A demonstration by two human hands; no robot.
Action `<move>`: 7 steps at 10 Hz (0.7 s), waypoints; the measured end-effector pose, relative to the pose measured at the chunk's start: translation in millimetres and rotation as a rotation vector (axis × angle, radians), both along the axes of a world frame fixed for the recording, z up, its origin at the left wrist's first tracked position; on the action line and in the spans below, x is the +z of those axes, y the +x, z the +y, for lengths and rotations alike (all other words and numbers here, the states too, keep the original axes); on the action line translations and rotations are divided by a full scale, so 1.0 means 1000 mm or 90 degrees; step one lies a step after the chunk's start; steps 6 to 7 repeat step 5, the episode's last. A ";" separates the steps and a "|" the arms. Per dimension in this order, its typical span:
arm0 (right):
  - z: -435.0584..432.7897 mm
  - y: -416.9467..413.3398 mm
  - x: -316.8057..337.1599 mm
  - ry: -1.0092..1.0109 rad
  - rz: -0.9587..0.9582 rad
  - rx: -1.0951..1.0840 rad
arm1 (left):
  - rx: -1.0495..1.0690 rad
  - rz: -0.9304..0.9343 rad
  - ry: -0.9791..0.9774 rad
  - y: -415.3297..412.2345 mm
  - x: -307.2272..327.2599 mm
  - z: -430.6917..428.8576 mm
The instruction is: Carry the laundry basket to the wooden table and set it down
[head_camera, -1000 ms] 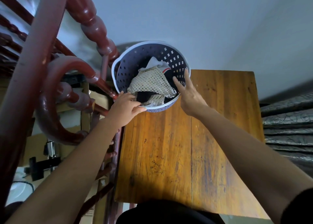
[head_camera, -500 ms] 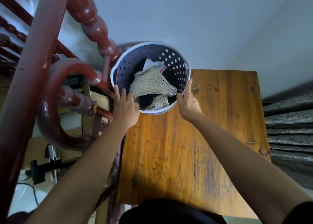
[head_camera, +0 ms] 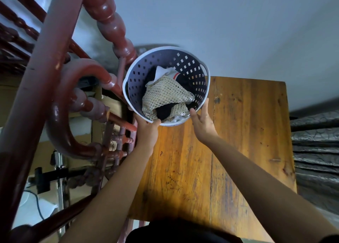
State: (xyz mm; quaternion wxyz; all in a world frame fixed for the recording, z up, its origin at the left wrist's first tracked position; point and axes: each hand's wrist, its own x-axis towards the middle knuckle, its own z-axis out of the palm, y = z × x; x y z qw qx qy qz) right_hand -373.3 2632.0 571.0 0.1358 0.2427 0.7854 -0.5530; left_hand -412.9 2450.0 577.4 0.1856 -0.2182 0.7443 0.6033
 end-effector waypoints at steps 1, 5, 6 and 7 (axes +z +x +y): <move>0.004 -0.006 -0.001 -0.010 -0.010 0.021 | -0.012 -0.018 0.034 -0.008 -0.003 -0.005; 0.026 0.022 0.049 0.058 -0.003 0.040 | -0.158 0.023 -0.104 0.002 0.045 -0.016; 0.026 0.022 0.049 0.058 -0.003 0.040 | -0.158 0.023 -0.104 0.002 0.045 -0.016; 0.026 0.022 0.049 0.058 -0.003 0.040 | -0.158 0.023 -0.104 0.002 0.045 -0.016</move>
